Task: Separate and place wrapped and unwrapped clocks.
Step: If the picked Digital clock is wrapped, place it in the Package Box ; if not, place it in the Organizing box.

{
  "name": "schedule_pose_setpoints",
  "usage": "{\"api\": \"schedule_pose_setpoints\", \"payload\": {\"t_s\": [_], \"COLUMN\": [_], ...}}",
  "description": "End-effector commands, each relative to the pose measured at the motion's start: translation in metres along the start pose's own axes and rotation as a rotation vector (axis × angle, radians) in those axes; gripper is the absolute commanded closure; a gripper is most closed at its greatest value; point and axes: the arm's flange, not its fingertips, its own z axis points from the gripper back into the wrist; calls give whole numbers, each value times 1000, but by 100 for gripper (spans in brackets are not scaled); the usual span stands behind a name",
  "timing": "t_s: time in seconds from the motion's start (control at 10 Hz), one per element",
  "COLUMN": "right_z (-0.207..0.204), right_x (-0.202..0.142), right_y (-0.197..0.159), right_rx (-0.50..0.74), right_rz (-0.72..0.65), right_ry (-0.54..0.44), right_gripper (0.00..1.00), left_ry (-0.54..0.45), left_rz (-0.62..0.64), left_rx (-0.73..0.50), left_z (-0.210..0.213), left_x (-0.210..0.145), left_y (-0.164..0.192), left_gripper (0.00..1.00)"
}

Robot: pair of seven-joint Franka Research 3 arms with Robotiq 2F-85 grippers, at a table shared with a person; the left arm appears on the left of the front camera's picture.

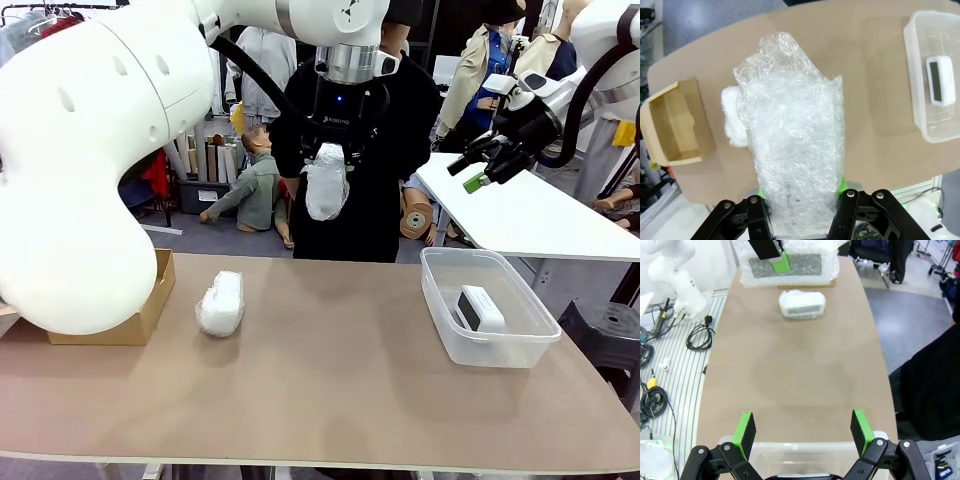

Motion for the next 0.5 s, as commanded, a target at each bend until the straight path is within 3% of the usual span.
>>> {"api": "schedule_pose_setpoints", "payload": {"t_s": [0.0,0.4], "right_z": [1,1], "right_x": [1,1], "right_y": [1,1], "right_rx": [1,1], "right_rz": [2,2], "right_ry": [0,0], "right_gripper": [0,0], "left_ry": [16,-16], "left_rz": [-118,-342], "left_rx": [51,44], "left_z": [-1,-4], "left_x": [-19,-77], "left_y": [7,68], "left_gripper": [100,100]}}
